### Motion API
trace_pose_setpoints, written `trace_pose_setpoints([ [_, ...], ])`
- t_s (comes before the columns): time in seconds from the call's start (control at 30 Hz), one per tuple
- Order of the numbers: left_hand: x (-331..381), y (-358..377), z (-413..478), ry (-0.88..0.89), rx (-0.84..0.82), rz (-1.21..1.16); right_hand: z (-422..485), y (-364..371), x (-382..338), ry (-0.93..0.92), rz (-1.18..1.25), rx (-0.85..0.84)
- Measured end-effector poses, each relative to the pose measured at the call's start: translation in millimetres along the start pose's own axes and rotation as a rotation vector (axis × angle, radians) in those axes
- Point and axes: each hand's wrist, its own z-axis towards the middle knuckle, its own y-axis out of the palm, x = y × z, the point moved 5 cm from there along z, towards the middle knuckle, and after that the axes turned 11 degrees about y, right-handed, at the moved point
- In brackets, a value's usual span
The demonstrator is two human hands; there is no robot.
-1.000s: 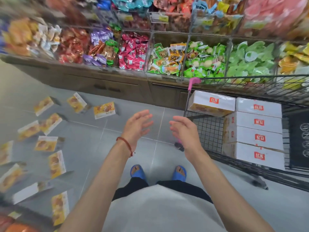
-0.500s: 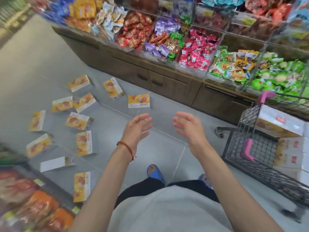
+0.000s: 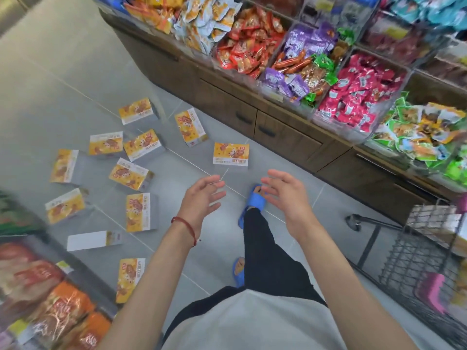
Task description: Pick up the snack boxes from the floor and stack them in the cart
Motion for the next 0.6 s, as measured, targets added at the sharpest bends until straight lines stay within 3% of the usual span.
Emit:
trace_pose_setpoints([
  [0.37,81.8,16.3,158.6,-0.127,0.04,0.081,132.6,81.1,-117.4,0.085,-0.147,-0.01],
  [0.6,98.5,5.1,224.4,-0.207,0.03,0.033,179.1,111.5,-141.8,0.15,-0.175,0.002],
])
